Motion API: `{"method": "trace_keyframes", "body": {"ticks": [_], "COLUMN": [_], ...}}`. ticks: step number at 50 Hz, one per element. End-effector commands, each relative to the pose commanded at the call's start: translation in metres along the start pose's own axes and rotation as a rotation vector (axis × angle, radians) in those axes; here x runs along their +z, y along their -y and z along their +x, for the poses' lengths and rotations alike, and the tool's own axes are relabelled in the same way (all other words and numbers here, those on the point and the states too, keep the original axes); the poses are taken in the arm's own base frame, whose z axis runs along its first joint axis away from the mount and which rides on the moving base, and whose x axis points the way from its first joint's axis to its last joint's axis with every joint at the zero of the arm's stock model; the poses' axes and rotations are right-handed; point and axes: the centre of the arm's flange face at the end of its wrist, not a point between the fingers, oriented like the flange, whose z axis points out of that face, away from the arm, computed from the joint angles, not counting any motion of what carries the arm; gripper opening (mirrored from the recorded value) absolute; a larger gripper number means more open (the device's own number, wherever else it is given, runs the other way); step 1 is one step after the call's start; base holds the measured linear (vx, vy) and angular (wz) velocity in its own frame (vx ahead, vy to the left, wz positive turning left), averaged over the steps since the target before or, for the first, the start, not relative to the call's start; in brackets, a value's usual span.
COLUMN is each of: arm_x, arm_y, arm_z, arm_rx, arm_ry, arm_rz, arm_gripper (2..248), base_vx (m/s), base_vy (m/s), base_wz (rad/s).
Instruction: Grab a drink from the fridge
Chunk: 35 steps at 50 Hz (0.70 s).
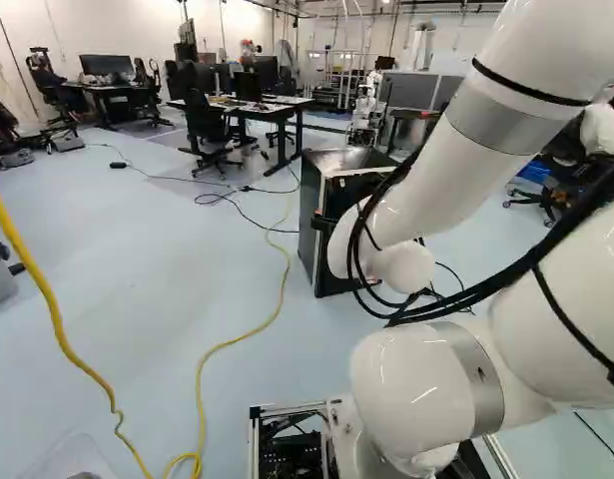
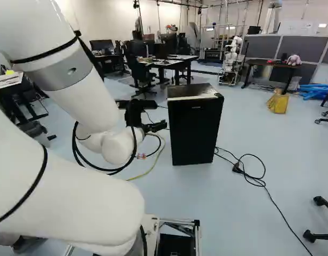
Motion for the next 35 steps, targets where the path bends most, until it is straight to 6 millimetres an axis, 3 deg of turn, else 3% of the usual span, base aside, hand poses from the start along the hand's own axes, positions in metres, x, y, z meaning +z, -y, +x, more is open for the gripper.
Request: {"method": "trace_keyframes", "body": {"ticks": [35], "arm_x": [0.0000], "arm_y": [0.0000], "arm_z": [0.0000], "arm_rx": [0.000], "arm_ry": [0.000], "arm_rz": [0.000], "arm_gripper": [247], "base_vx": [0.070], "base_vy": [-0.030], "base_wz": [0.129]}}
